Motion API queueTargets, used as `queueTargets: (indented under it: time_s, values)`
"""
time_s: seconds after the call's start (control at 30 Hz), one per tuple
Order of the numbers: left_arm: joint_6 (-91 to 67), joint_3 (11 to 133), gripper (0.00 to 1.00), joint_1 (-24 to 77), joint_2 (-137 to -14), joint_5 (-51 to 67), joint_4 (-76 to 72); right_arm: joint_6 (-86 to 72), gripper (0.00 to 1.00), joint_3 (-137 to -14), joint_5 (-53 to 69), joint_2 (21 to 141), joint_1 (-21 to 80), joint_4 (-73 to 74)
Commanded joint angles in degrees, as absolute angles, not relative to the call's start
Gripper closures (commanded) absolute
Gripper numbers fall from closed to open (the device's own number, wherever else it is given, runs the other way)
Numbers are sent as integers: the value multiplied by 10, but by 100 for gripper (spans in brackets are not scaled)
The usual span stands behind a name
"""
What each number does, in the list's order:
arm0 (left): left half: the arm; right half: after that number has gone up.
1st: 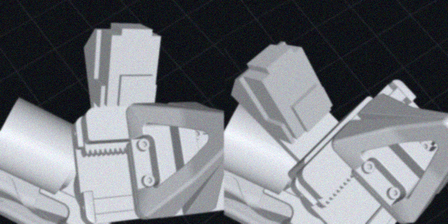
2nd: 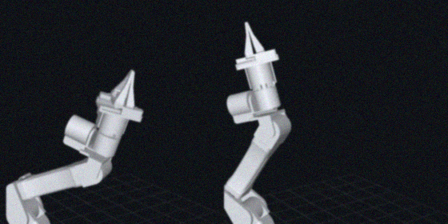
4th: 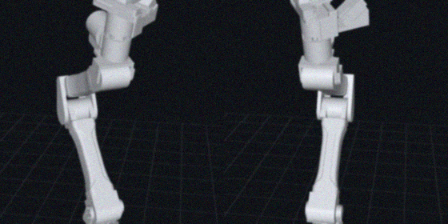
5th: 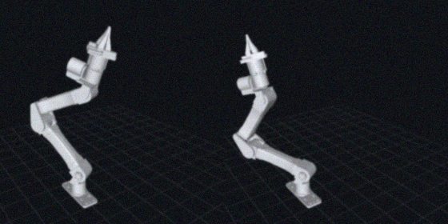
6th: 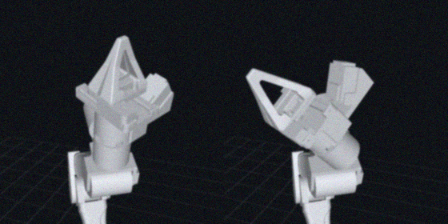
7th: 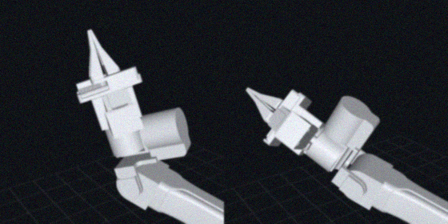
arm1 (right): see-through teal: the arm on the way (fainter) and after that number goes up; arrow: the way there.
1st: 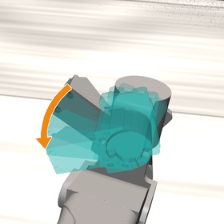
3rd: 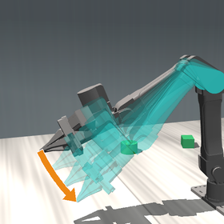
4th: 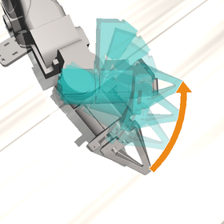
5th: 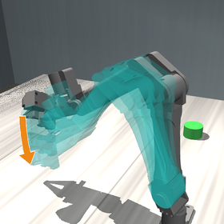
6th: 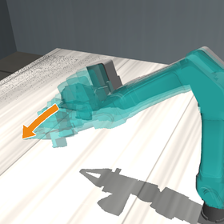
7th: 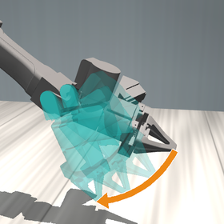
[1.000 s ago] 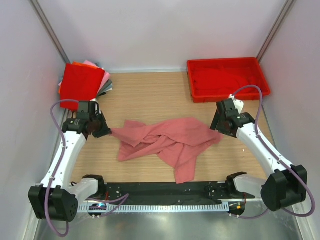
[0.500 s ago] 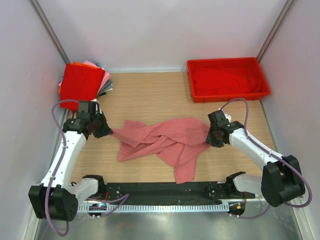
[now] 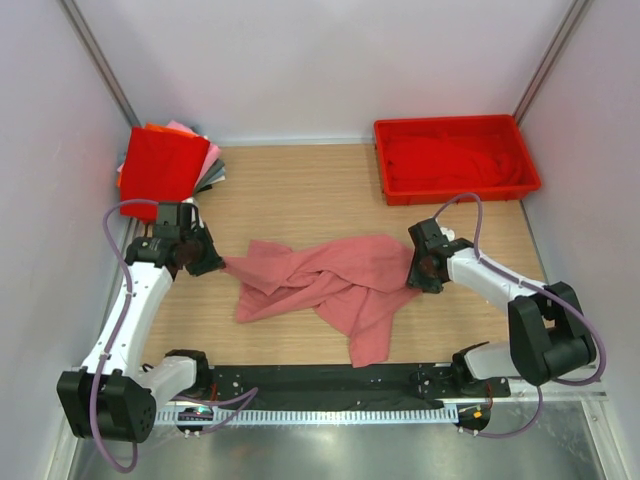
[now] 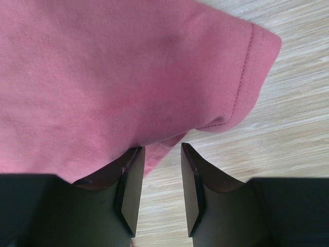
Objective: Fold and stack the t-shirts
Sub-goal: Flatten the tshirt out
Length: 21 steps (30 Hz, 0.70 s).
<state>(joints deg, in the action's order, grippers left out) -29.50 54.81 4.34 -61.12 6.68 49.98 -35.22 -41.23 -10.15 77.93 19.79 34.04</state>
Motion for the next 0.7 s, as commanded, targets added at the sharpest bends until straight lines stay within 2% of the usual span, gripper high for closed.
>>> queueTargets:
  time_s: [0.0,0.17,0.27,0.37,0.57,0.67]
  values:
    - [-288,546,100,40,-613,69,484,-335,59,-430,-129,787,199,317]
    - [-287,545,100,40,-616,70,484,-333,61,-428,-128,799,199,307]
    - [-288,546,100,40,-616,69,484,-331,66,-428,-128,802,200,304]
    - [-288,545,100,40,-617,69,484,-330,71,-430,-129,804,199,304]
    - [-288,545,100,40,-620,69,484,-328,89,-442,-129,790,199,328]
    - [-288,544,100,40,-620,69,483,-327,91,-453,-133,778,200,352]
